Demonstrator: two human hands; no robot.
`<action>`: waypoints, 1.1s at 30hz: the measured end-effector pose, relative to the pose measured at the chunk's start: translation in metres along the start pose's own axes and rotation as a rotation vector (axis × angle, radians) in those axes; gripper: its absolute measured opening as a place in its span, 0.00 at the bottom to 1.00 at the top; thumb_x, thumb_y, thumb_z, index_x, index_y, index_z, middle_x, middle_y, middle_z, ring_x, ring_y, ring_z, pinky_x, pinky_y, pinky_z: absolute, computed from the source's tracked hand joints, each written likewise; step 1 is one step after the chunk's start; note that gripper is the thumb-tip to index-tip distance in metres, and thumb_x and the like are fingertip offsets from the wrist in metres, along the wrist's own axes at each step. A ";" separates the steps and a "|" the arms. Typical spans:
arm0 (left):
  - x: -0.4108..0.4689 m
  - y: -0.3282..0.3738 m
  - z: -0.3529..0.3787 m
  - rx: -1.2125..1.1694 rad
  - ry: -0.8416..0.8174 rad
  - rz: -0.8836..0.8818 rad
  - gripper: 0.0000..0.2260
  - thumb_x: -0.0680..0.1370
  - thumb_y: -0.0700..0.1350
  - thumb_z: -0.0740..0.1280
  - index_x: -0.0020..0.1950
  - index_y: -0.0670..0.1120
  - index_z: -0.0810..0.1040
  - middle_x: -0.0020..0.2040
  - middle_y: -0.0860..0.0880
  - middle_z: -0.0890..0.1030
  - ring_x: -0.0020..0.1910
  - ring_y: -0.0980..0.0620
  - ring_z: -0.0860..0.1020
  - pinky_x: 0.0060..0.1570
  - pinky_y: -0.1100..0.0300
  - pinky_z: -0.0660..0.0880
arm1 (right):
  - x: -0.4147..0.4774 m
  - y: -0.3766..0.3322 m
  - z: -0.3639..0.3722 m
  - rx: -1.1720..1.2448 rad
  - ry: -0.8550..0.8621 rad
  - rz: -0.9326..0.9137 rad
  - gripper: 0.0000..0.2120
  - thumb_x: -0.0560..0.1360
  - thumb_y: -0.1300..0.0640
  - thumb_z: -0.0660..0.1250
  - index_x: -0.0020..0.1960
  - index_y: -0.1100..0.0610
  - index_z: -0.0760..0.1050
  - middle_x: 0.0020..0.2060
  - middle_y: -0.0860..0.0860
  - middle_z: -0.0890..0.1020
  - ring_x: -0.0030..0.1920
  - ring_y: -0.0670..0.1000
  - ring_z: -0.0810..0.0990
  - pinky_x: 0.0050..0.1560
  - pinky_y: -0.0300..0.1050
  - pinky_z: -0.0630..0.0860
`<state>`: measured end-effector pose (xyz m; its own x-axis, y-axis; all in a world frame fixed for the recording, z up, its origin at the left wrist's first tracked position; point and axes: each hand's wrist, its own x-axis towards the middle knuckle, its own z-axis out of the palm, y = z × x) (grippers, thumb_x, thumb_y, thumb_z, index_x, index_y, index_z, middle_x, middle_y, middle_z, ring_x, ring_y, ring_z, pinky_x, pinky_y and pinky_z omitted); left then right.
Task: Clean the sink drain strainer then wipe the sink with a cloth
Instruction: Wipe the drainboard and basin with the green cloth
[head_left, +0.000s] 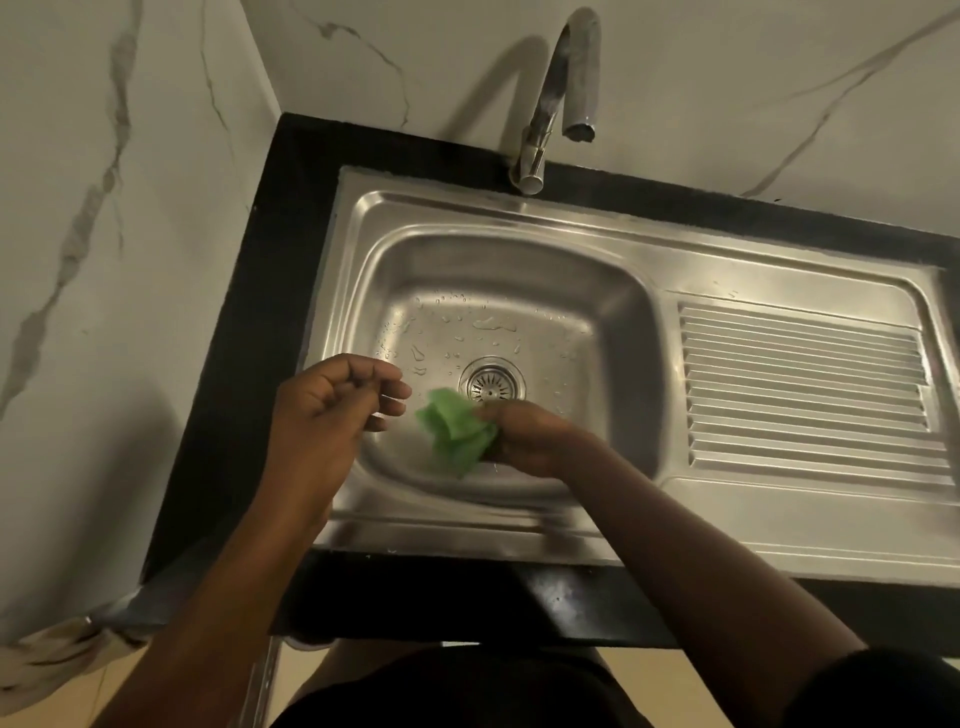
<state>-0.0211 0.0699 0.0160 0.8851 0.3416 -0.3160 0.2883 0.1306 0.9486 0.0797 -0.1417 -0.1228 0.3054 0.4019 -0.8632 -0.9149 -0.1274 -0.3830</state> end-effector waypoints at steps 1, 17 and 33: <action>0.000 0.000 0.001 0.004 -0.008 -0.002 0.14 0.73 0.39 0.64 0.45 0.51 0.87 0.44 0.45 0.89 0.42 0.48 0.87 0.41 0.63 0.81 | 0.001 -0.007 -0.006 0.075 0.113 -0.073 0.12 0.85 0.62 0.60 0.66 0.65 0.74 0.54 0.61 0.83 0.50 0.59 0.85 0.49 0.54 0.85; -0.007 -0.017 0.005 0.204 -0.066 -0.033 0.22 0.78 0.27 0.63 0.46 0.51 0.88 0.43 0.44 0.89 0.44 0.43 0.87 0.44 0.58 0.83 | 0.046 -0.091 -0.051 0.430 1.443 -0.582 0.10 0.77 0.63 0.65 0.59 0.57 0.76 0.61 0.57 0.78 0.61 0.60 0.79 0.60 0.50 0.72; -0.008 -0.026 -0.003 0.148 -0.012 -0.045 0.20 0.79 0.26 0.61 0.48 0.46 0.87 0.43 0.45 0.89 0.43 0.46 0.88 0.42 0.62 0.82 | 0.141 -0.096 0.086 -0.764 0.671 -0.672 0.15 0.79 0.63 0.66 0.64 0.55 0.79 0.62 0.57 0.81 0.62 0.61 0.80 0.60 0.50 0.76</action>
<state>-0.0365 0.0667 -0.0067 0.8742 0.3269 -0.3591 0.3778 0.0069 0.9259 0.1877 0.0049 -0.1801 0.9411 0.0732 -0.3300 -0.2003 -0.6657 -0.7188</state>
